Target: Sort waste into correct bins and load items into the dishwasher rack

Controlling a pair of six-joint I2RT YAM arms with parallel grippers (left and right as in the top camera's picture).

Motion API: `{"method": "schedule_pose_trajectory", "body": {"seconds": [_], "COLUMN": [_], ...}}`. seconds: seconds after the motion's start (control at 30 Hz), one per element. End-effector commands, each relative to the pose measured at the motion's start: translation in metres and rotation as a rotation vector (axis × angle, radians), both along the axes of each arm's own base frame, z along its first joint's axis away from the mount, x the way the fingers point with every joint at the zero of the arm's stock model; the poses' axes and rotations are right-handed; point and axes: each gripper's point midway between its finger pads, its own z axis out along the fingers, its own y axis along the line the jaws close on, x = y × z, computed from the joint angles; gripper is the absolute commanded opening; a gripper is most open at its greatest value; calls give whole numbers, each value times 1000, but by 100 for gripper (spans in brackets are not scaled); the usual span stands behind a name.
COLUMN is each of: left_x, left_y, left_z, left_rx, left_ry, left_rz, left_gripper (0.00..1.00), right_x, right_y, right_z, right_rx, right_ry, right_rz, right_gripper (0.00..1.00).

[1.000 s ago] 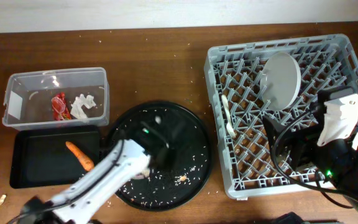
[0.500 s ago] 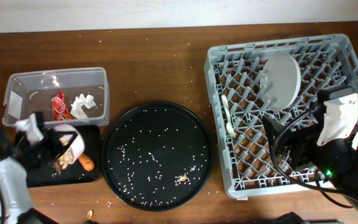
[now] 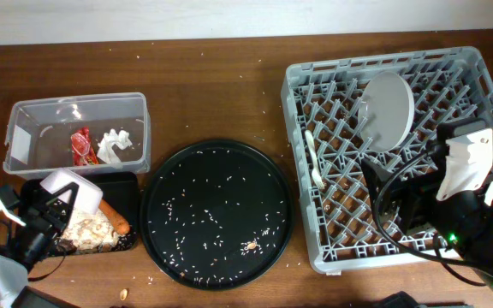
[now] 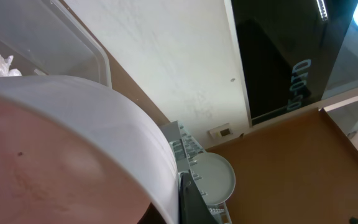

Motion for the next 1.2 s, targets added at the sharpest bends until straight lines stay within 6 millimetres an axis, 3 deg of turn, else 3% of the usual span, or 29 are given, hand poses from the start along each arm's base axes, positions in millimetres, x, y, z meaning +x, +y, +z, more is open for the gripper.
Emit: {"method": "schedule_pose_trajectory", "body": {"seconds": [0.0, 0.03, 0.07, 0.2, 0.23, 0.3, 0.37, 0.43, 0.47, 0.63, 0.7, 0.73, 0.8, 0.87, 0.9, 1.0, 1.03, 1.1, 1.17], "left_x": [1, 1, 1, 8, 15, 39, 59, 64, 64, 50, 56, 64, 70, 75, 79, 77, 77, 82, 84], "left_y": [6, 3, 10, -2, -8, -30, -83, -123, -152, -256, -334, -375, -436, -466, -495, -530, -541, -547, -548], "left_z": [-14, -15, -39, -8, -1, 30, 88, 106, 108, 74, 74, 83, 100, 103, 101, 78, 55, 21, 10], "left_rx": [126, 79, 98, 30, 79, 385, 649, 784, 858, 1059, 963, 817, 510, 327, 179, -43, -98, -111, -109], "left_ry": [24, 59, 208, 98, 121, 256, 220, 189, 163, 113, -68, -159, -284, -307, -332, -254, -162, -76, -61], "left_rz": [24, 23, 60, -3, -30, -51, -105, -168, -220, -477, -657, -725, -883, -963, -1010, -1059, -1068, -1069, -1066], "left_gripper": [0, 0, 0, 0, 0, 0, 0, 0, 0, 0, 0, 0, 0, 0, 0, 0, 0, 0, 0], "right_x": [0, 0, 0, 0, 1, 3, 4, 5, 5, 4, 4, 4, 4, 4, 4, 4, 3, 0, -1], "right_y": [-1, -1, -1, -1, -1, 0, 0, 1, 1, 0, 0, 0, 0, 0, 0, 0, 0, -1, -1], "right_z": [2, 2, 2, 3, 5, 11, 11, 13, 13, 12, 12, 12, 12, 12, 12, 12, 10, 3, 0], "right_rx": [5, 5, 5, 5, 9, 20, 81, 84, 83, 82, 82, 82, 82, 81, 81, 81, 79, 66, 62], "right_ry": [-9, -8, -8, -9, -20, -43, -23, -31, -30, -27, -27, -27, -27, -27, -27, -26, -19, 11, 21], "right_rz": [-5, -5, -5, -5, -5, -5, -35, -34, -34, -35, -35, -34, -34, -35, -35, -34, -35, -36, -36], "right_gripper": [99, 99, 99, 99, 99, 99, 99, 99, 99, 99, 99, 99, 99, 99, 98, 99, 99, 99, 99]}}
